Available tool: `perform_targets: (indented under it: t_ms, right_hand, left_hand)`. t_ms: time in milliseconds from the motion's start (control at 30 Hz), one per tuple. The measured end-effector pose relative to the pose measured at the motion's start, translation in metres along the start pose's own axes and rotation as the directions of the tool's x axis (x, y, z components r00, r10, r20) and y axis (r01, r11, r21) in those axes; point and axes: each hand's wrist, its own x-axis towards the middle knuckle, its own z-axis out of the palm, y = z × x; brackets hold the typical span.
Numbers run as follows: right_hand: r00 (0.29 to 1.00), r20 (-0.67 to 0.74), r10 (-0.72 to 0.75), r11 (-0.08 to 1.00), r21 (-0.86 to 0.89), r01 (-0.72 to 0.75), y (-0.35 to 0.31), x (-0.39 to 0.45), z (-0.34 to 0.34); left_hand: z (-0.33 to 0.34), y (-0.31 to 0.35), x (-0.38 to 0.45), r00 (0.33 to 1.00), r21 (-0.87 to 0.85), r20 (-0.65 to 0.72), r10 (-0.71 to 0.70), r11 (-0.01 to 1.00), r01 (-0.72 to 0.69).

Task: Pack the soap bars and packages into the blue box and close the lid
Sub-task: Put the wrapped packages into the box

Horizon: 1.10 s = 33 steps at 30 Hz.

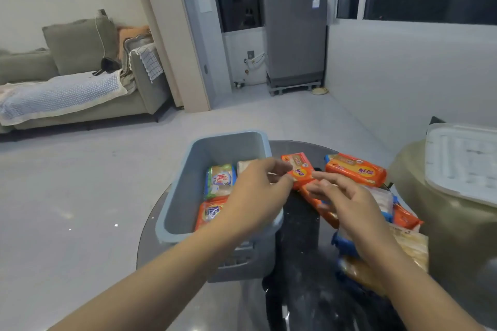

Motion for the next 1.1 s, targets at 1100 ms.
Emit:
perform_targets:
  t_ms: [1100]
  right_hand:
    - [0.954,0.093,0.284,0.834,-0.515,-0.198,0.035,0.019,-0.111]
  left_hand:
    - [0.118,-0.044,0.013,0.737,-0.360,0.470,-0.486,0.657,0.662]
